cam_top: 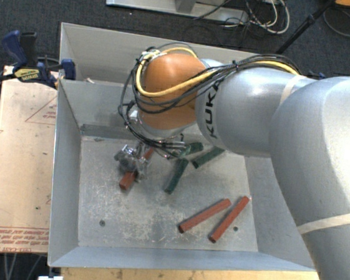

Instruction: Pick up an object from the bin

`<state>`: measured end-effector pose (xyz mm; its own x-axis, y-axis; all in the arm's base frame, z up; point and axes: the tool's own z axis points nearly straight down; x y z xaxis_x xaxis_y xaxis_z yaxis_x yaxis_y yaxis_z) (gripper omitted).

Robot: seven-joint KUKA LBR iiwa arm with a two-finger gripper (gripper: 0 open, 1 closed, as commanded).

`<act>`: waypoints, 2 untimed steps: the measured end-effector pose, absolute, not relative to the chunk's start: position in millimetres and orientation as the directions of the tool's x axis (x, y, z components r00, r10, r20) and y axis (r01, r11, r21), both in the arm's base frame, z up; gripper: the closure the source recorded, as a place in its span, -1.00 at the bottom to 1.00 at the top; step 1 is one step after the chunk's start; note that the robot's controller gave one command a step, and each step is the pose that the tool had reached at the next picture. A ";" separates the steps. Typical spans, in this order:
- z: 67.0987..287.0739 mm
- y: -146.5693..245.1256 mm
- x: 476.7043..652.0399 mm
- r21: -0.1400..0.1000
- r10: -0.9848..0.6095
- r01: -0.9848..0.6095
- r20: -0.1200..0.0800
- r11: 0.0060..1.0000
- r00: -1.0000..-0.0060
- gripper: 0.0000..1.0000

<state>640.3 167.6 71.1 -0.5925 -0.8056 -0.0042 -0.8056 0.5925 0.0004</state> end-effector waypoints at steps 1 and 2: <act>72.6 167.6 640.1 0.000 -0.805 -0.805 -0.004 0.593 -0.593 1.00; 76.9 167.6 640.0 0.001 -0.805 -0.805 -0.004 0.594 -0.594 1.00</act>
Offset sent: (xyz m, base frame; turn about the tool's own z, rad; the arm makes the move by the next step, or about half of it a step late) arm 0.0001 -0.0001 0.0171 0.0000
